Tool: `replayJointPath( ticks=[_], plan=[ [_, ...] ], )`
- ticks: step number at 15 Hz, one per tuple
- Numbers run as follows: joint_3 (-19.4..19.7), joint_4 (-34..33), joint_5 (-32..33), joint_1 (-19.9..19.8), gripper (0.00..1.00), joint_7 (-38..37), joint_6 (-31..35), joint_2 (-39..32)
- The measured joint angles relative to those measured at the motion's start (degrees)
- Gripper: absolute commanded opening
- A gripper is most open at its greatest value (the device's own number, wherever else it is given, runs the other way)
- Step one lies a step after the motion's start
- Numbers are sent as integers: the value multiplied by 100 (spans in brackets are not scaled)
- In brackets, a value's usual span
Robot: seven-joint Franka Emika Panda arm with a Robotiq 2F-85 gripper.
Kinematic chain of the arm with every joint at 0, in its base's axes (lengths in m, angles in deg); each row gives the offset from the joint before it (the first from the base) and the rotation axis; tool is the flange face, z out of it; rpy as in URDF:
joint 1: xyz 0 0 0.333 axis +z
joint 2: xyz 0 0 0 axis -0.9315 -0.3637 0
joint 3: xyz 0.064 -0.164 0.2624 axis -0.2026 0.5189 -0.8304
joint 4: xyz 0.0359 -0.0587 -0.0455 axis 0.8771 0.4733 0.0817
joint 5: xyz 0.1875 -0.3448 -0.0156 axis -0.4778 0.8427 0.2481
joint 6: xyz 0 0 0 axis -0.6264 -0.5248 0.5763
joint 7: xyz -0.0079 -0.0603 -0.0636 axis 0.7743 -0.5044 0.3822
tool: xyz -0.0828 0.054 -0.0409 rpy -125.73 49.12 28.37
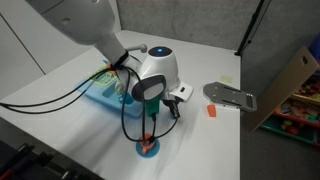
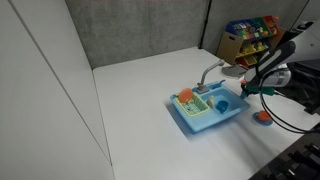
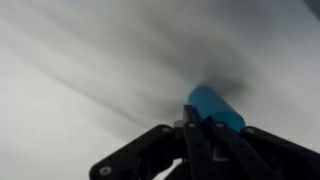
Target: Remove the orange cup from the drying rack, put it on the table and then put the blue cup in the drying rack
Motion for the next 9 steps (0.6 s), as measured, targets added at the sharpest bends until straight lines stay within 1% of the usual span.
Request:
replayJointPath(
  ticks=[4, 9],
  plan=[
    [103, 109, 0, 113, 4, 0, 0, 151],
    [256, 427, 88, 364, 4, 0, -16, 611]
  ],
)
